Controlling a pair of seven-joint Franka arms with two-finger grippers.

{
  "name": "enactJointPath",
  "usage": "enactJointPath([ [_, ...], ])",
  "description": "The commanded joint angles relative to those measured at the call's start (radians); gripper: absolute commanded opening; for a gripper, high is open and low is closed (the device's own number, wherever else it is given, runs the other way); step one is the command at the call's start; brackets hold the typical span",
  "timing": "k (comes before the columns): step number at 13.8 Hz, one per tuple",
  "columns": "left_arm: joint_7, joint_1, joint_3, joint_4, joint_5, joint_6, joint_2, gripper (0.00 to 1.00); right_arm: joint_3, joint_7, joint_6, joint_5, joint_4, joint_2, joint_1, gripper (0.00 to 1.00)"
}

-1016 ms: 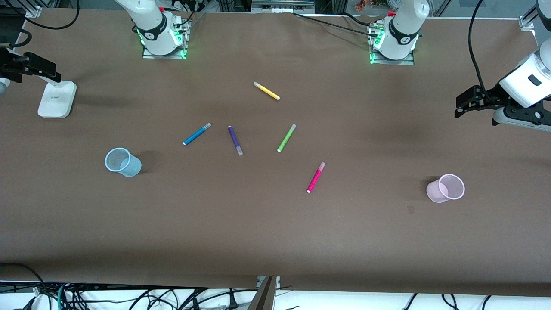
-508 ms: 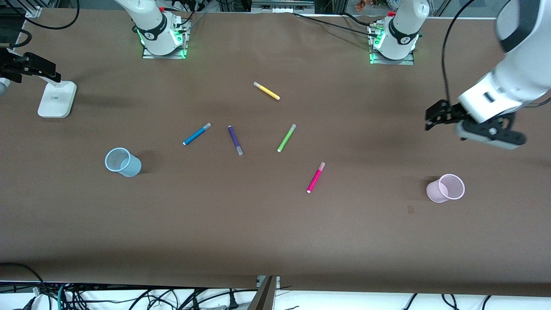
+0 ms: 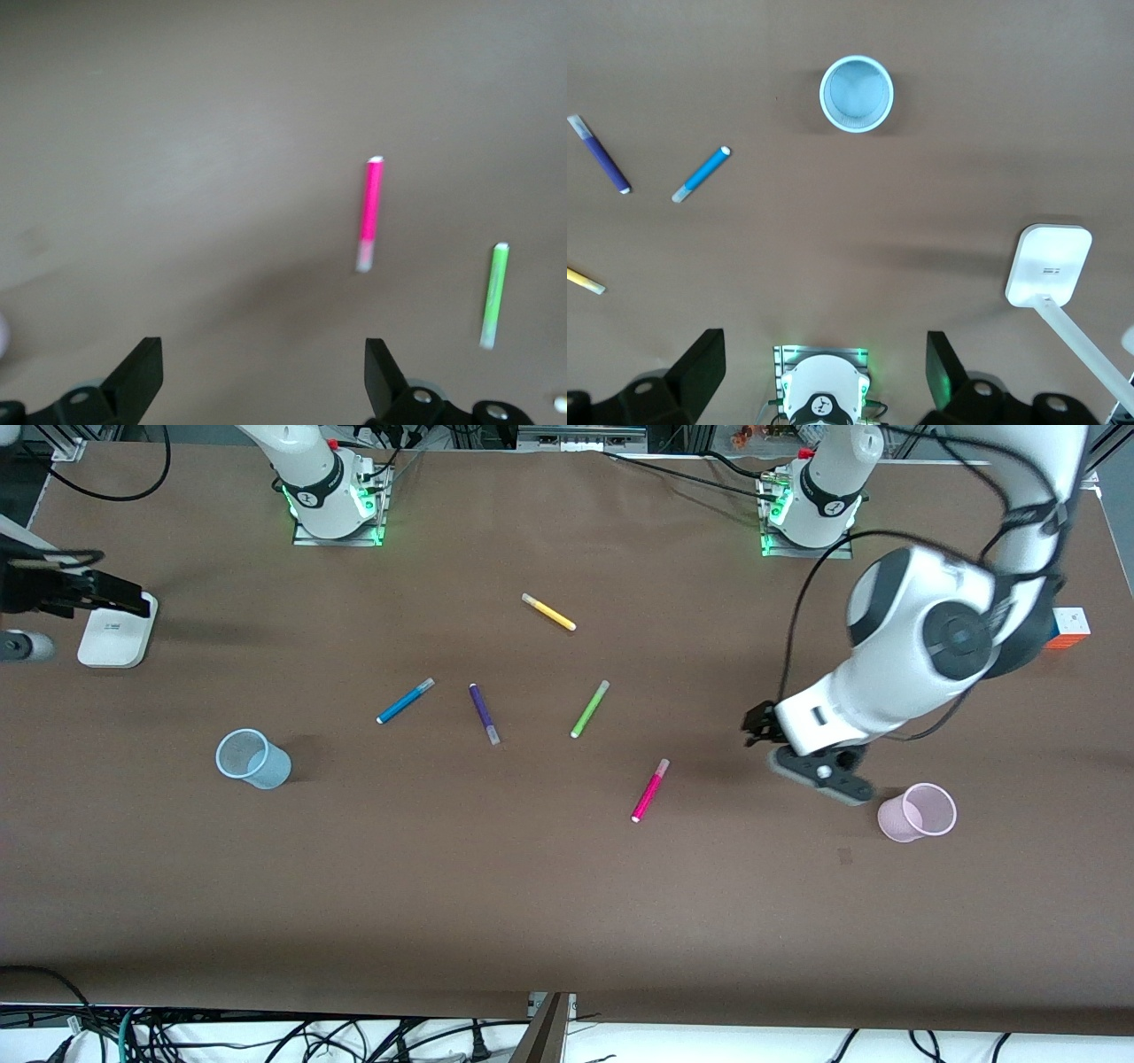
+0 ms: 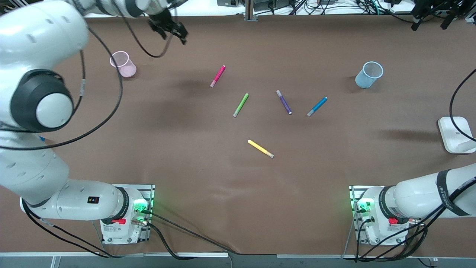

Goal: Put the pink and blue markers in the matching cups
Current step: 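Reach the left gripper to the pink marker while the right gripper reaches the blue marker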

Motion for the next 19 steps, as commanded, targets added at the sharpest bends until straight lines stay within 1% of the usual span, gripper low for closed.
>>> enactJointPath([
  [1, -0.063, -0.069, -0.012, 0.023, 0.006, 0.108, 0.125, 1.0, 0.011, -0.004, -0.067, -0.001, 0.01, 0.035, 0.043, 1.0],
  [3, -0.068, -0.109, -0.006, 0.02, 0.006, 0.213, 0.201, 1.0, 0.011, -0.027, -0.05, -0.001, -0.02, 0.082, 0.088, 1.0],
  [4, -0.074, -0.119, -0.004, 0.02, 0.008, 0.231, 0.217, 1.0, 0.013, -0.047, -0.017, -0.001, -0.052, 0.092, 0.108, 1.0],
  [5, -0.08, -0.133, -0.004, 0.021, 0.04, 0.237, 0.237, 1.0, 0.011, -0.047, 0.026, 0.001, -0.093, 0.09, 0.126, 1.0],
  [7, -0.152, -0.152, -0.004, 0.021, 0.179, 0.243, 0.275, 1.0, 0.013, -0.023, 0.094, 0.008, -0.144, 0.092, 0.152, 1.0],
  [8, -0.179, -0.155, -0.004, 0.023, 0.218, 0.243, 0.291, 1.0, 0.013, 0.014, 0.128, 0.01, -0.167, 0.095, 0.165, 1.0],
  [11, -0.195, -0.161, -0.004, 0.028, 0.23, 0.245, 0.318, 1.0, 0.013, 0.138, 0.215, 0.012, -0.213, 0.133, 0.21, 1.0],
  [15, -0.239, -0.175, -0.004, 0.029, 0.232, 0.26, 0.358, 0.99, 0.013, 0.492, 0.324, 0.012, -0.23, 0.219, 0.31, 1.0],
  [16, -0.261, -0.176, -0.004, 0.028, 0.233, 0.272, 0.363, 0.95, 0.013, 0.569, 0.355, 0.012, -0.23, 0.246, 0.332, 1.0],
  [17, -0.275, -0.185, -0.004, 0.024, 0.233, 0.28, 0.37, 0.87, 0.013, 0.647, 0.384, 0.012, -0.23, 0.274, 0.352, 1.0],
  [18, -0.278, -0.193, -0.003, 0.024, 0.233, 0.281, 0.377, 0.73, 0.013, 0.733, 0.416, 0.012, -0.23, 0.3, 0.373, 1.0],
  [19, -0.278, -0.193, -0.003, 0.024, 0.233, 0.283, 0.377, 0.53, 0.013, 0.822, 0.45, 0.012, -0.23, 0.325, 0.396, 1.0],
])
